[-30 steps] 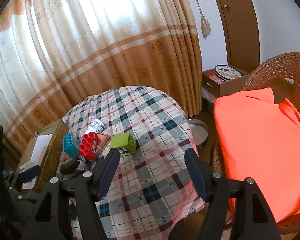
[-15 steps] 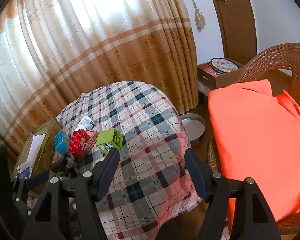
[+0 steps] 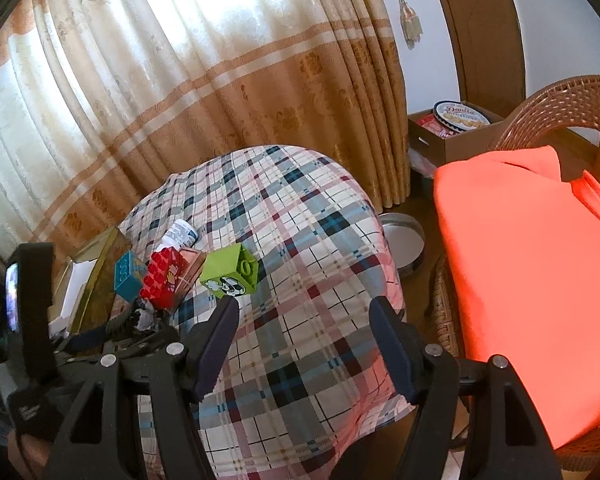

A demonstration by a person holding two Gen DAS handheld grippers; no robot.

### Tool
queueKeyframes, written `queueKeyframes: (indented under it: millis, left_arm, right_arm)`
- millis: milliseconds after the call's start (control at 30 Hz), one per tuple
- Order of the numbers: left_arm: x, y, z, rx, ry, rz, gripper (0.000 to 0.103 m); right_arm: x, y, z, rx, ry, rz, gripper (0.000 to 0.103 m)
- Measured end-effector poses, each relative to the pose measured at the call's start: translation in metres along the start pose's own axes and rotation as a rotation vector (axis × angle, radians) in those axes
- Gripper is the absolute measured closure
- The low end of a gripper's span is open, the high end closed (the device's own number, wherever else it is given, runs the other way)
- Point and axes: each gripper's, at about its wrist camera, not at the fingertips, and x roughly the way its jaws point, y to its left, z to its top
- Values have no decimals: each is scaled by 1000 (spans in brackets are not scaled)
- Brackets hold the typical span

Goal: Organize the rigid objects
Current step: 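Move the left gripper to the black comb and close on it, then lift the black comb with the left gripper while the right grasps the green Lego block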

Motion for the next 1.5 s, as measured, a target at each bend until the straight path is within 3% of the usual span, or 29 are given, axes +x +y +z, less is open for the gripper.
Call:
queueKeyframes:
  millis: [167,367,867,1500]
  left_arm:
    - [8,3,2,-46,5,-50,10]
    - [3,9,-1,-49,-61,-48,31]
    - [-2,22,-11,-62,-85,-41,33]
    - [-2,22,-13,-63,-88,-40,33]
  right_arm:
    - [6,5,2,-13,18,6,33]
    - [23,28,9,-77,55,4,33]
    - [73,67,16,-175,149,-62,33]
    - [109,88,20,-283,182,-144,33]
